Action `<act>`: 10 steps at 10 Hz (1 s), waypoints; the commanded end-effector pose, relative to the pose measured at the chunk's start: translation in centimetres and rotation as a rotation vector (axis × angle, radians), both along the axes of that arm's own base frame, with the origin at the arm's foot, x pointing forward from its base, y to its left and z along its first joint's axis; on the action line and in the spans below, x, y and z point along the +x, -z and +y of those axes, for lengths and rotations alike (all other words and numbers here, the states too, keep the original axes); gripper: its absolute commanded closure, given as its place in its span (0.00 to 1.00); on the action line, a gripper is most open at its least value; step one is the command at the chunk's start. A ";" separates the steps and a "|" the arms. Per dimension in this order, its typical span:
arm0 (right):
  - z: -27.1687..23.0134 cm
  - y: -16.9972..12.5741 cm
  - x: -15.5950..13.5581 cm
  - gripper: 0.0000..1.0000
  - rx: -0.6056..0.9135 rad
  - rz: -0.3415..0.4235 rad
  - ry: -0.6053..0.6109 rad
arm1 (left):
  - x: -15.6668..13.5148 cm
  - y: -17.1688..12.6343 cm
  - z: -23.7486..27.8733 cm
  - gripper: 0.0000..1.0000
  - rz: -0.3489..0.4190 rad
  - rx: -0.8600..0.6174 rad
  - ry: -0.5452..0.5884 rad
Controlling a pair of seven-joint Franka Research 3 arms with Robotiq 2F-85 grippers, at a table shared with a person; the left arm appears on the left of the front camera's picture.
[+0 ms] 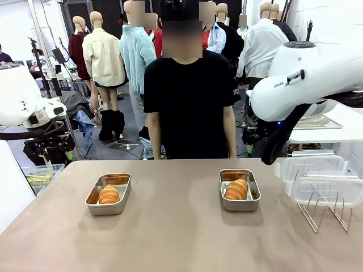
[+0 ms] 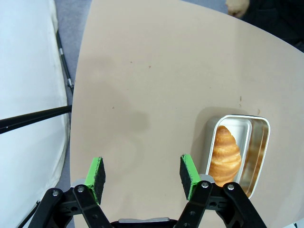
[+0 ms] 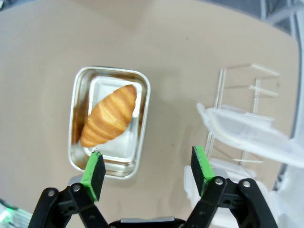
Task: Place the bread in airtight containers.
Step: Pick up one Airtight Container lid and hand it to the human.
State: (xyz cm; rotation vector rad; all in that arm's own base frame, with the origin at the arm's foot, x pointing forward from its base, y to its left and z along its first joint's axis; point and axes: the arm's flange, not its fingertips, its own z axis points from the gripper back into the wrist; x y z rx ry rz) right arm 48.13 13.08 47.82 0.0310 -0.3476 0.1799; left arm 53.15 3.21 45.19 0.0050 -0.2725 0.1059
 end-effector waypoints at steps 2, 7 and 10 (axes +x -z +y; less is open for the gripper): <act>-4.7 -2.3 -1.6 0.10 -0.189 -0.011 -0.334 | -0.1 0.0 0.0 0.18 0.002 0.000 0.000; -10.5 -0.6 -4.4 0.10 -0.328 -0.026 -0.752 | -0.1 0.0 0.0 0.18 0.002 0.000 0.000; -9.5 -1.4 -3.8 0.10 -0.384 -0.005 -0.675 | -0.1 0.0 0.0 0.18 0.002 0.000 0.000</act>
